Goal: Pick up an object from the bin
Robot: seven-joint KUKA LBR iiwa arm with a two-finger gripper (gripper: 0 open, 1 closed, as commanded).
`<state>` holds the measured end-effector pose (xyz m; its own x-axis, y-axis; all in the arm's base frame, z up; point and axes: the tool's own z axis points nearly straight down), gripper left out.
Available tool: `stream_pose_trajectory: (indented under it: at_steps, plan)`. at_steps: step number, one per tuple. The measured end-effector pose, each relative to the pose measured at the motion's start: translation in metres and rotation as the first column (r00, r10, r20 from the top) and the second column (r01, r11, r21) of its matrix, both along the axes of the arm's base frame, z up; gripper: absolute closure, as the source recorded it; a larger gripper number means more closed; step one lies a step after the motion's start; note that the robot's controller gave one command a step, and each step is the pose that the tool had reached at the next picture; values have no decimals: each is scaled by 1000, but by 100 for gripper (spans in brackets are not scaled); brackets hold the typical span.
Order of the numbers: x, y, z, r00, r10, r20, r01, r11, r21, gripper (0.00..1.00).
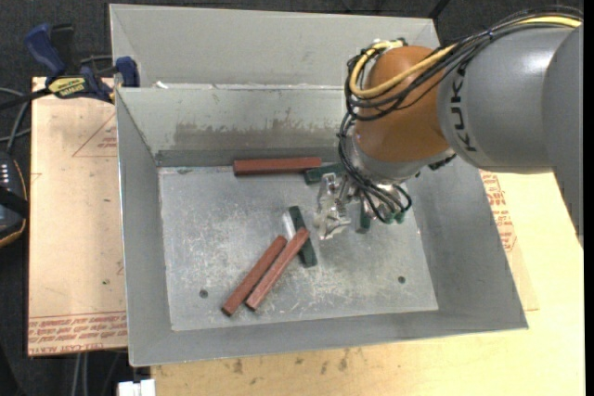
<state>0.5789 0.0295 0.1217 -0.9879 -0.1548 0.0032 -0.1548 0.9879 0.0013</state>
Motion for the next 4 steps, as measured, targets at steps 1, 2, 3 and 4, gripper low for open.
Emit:
stream_pose_trajectory:
  at_steps: [1,2,3,4]
  plan:
    - [12,45,8,997,83,6,-83,997,1,0]
    - [12,45,8,997,83,6,-83,997,1,0]
    - [-4,63,-42,989,147,22,-147,989,2,100]
    - [-4,63,-42,989,147,22,-147,989,2,100]
